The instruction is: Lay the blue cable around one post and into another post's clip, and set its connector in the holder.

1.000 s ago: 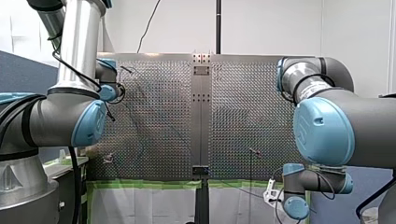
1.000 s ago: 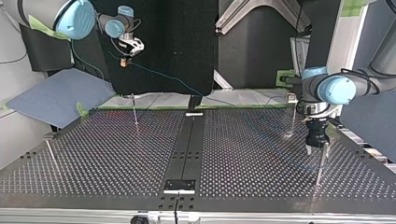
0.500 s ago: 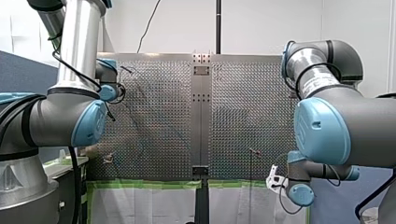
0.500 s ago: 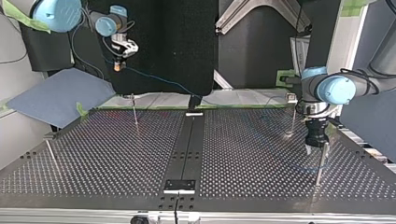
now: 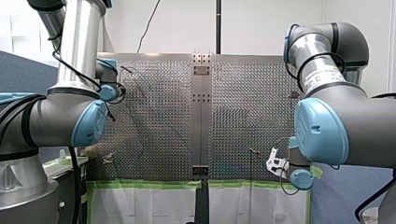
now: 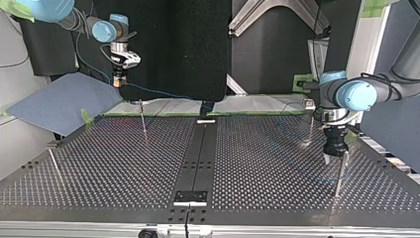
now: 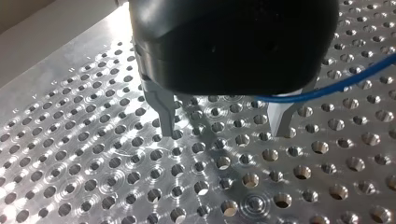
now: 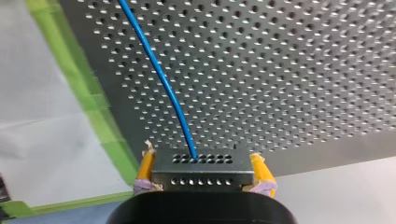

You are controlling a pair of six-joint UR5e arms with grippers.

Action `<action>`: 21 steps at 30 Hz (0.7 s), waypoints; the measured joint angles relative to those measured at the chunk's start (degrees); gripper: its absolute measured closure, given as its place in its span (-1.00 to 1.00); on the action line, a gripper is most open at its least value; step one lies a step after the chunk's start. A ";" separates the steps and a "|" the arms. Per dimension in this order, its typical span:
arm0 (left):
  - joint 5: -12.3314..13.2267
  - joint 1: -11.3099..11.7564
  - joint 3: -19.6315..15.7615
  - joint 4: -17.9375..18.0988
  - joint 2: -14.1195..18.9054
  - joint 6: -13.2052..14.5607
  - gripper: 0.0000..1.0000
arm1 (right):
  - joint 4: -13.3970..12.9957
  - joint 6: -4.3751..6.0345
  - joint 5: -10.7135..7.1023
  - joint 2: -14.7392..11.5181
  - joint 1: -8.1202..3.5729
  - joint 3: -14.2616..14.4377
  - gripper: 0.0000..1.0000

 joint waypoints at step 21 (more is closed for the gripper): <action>-0.55 0.22 0.00 -0.03 0.00 0.24 -0.98 | -1.50 -1.13 0.07 -9.18 -0.57 0.01 0.97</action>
